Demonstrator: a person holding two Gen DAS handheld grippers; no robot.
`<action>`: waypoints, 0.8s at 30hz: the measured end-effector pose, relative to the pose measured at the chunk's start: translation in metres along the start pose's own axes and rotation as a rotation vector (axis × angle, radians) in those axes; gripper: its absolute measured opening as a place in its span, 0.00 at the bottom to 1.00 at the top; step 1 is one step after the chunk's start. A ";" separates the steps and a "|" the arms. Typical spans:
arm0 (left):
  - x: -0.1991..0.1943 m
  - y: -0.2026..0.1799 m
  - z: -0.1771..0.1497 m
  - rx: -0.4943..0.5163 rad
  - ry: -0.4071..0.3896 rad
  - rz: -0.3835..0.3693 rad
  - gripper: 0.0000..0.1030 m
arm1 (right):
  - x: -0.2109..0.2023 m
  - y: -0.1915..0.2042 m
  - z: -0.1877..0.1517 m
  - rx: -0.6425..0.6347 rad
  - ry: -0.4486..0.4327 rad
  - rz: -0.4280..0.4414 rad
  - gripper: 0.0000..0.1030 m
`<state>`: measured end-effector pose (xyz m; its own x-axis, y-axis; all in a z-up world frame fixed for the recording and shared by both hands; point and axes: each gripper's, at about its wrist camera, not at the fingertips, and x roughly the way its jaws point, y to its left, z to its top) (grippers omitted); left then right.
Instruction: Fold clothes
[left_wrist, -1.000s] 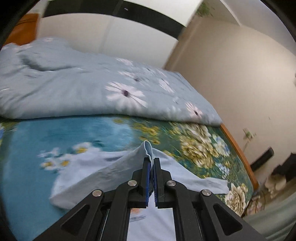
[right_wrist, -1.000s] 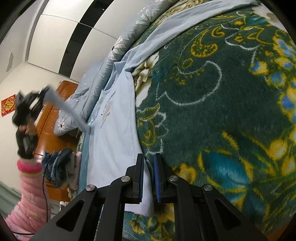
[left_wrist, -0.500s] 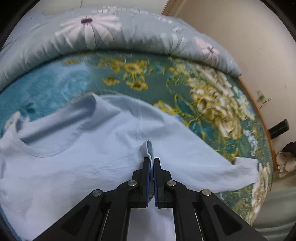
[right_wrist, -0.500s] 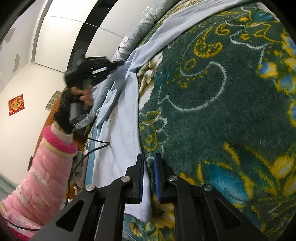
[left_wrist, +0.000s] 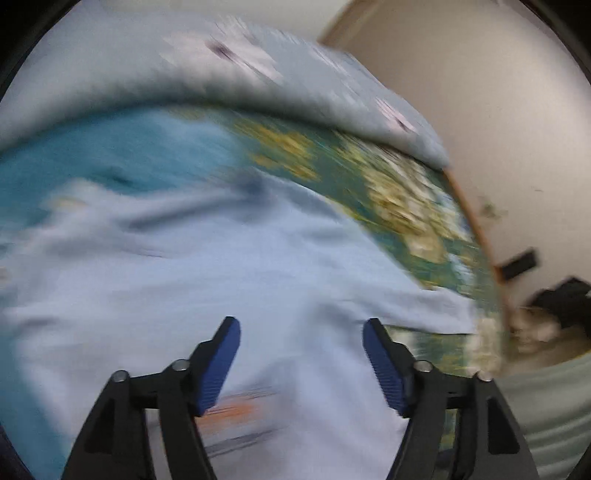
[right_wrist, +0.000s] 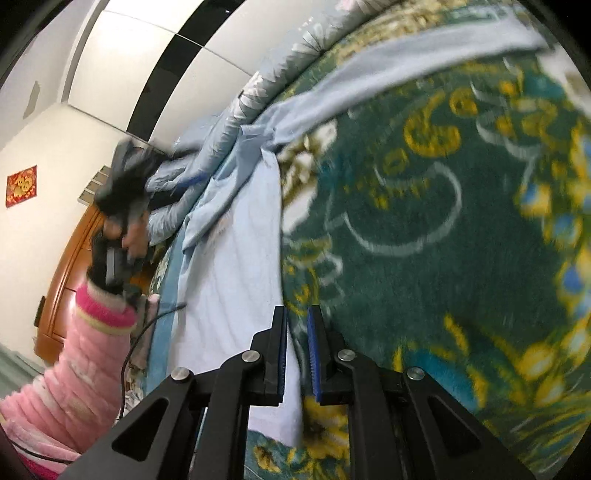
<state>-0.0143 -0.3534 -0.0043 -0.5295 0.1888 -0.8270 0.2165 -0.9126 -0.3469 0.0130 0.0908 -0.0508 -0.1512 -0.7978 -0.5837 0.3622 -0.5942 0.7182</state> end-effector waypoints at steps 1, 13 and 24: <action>-0.010 0.020 -0.005 -0.007 -0.031 0.089 0.77 | 0.000 0.005 0.008 -0.014 -0.003 -0.001 0.11; -0.007 0.163 -0.027 -0.298 -0.015 0.253 0.77 | 0.101 0.093 0.157 -0.201 -0.002 -0.046 0.33; -0.006 0.184 -0.039 -0.339 -0.051 0.293 0.77 | 0.178 0.061 0.197 -0.061 0.057 -0.128 0.33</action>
<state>0.0601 -0.5080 -0.0804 -0.4438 -0.0854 -0.8921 0.6154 -0.7526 -0.2341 -0.1736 -0.1077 -0.0364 -0.1481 -0.7080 -0.6905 0.3991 -0.6816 0.6133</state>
